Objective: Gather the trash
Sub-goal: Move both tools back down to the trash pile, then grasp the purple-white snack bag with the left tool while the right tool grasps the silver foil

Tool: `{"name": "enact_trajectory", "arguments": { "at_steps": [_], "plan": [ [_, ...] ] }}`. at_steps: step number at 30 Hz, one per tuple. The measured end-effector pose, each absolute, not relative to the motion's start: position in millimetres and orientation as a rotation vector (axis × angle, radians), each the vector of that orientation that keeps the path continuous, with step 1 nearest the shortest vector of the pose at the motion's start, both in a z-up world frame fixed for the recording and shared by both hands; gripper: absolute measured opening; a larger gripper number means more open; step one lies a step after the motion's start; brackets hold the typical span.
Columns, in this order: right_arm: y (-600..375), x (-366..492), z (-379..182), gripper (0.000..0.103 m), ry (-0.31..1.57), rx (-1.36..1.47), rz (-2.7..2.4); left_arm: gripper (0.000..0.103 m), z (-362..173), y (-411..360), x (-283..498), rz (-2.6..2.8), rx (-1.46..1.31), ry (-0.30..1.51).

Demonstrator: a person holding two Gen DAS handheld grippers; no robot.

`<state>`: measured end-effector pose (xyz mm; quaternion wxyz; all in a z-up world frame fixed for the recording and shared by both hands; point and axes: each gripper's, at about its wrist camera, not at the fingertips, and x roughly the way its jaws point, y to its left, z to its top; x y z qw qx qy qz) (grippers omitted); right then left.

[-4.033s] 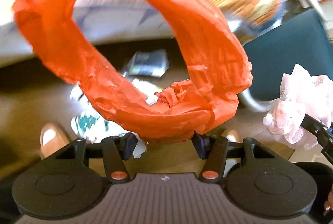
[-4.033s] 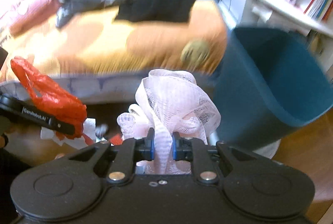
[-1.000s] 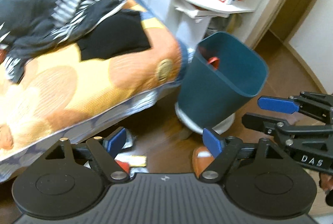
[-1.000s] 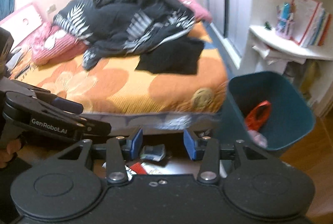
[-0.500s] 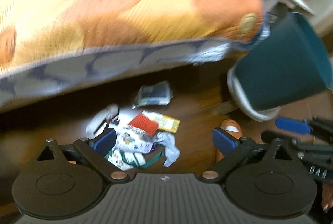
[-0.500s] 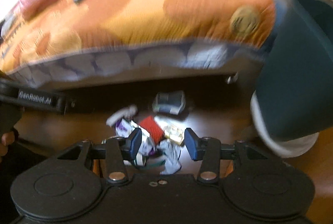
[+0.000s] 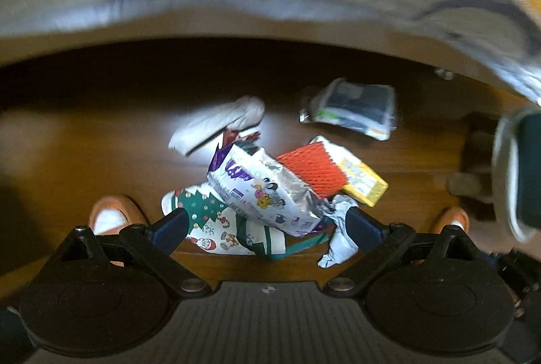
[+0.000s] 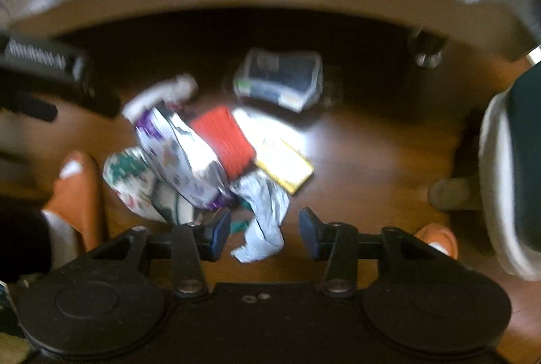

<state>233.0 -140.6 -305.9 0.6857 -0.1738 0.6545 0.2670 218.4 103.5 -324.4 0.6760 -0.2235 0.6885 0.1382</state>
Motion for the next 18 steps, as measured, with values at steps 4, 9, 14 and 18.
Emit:
{"name": "enact_trajectory", "arguments": {
  "at_steps": [4,9,14,18],
  "plan": [
    [-138.6,225.6,-347.6,0.045,1.542,-0.451,0.622,0.099,-362.2,106.1,219.7,0.333,-0.521,1.609],
    [-137.2,219.1,-388.4,0.045,1.614,-0.484,0.635,0.099,-407.3,106.3,215.4,0.359,-0.550,1.689],
    [-136.0,219.3,-421.0,0.044,1.669,-0.468,0.622,0.099,-442.6,114.0,204.6,0.415,-0.652,1.753],
    [-137.6,220.6,-439.1,0.044,1.696,-0.407,0.617,0.099,-470.9,135.2,184.2,0.531,-0.901,1.778]
  ]
}}
